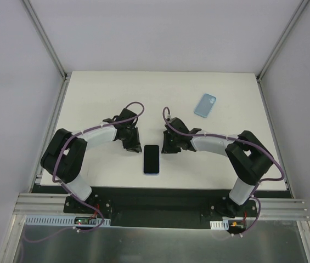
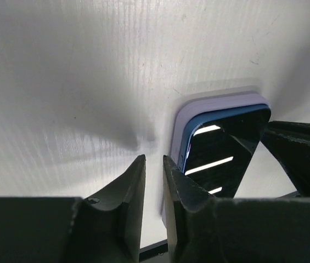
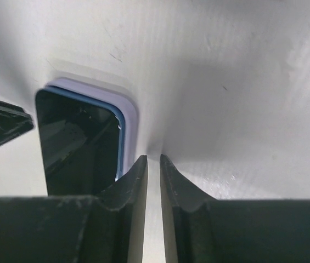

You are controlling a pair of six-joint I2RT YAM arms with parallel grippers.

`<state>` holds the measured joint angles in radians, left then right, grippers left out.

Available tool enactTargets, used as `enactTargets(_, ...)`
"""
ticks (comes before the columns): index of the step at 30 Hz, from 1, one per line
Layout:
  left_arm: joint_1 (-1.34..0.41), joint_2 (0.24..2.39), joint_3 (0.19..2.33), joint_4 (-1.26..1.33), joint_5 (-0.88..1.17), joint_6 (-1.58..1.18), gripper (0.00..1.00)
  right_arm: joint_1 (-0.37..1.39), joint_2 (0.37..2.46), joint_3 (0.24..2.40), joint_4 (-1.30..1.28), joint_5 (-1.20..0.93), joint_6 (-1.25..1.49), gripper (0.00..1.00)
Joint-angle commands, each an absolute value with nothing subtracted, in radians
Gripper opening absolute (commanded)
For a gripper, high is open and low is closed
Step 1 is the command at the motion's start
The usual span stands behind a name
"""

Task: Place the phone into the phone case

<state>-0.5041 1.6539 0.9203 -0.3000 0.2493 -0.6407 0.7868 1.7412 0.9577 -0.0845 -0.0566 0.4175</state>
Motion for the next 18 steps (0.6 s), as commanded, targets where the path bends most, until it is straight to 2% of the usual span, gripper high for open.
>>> enactTargets(1, -0.509, 1.557, 0.945, -0.359, 0.227, -0.626, 0.23, 0.778, 1.649, 0.913, -0.172, -0.064, 0.394, 0.18)
enactTargets(2, -0.509, 1.54, 0.937, -0.36, 0.239, -0.63, 0.28, 0.776, 1.613, 0.905, -0.173, -0.077, 0.391, 0.18)
enactTargets(6, -0.514, 1.516, 0.919, -0.351, 0.299, -0.634, 0.35, 0.787, 1.522, 0.842, -0.144, -0.174, 0.382, 0.21)
enactTargets(11, -0.514, 1.511, 0.89, -0.324, 0.379, -0.64, 0.38, 0.833, 1.444, 0.787, -0.103, -0.242, 0.397, 0.23)
enactTargets(18, -0.515, 1.522, 0.845, -0.273, 0.417, -0.661, 0.38, 0.885, 1.473, 0.775, -0.028, -0.298, 0.431, 0.22)
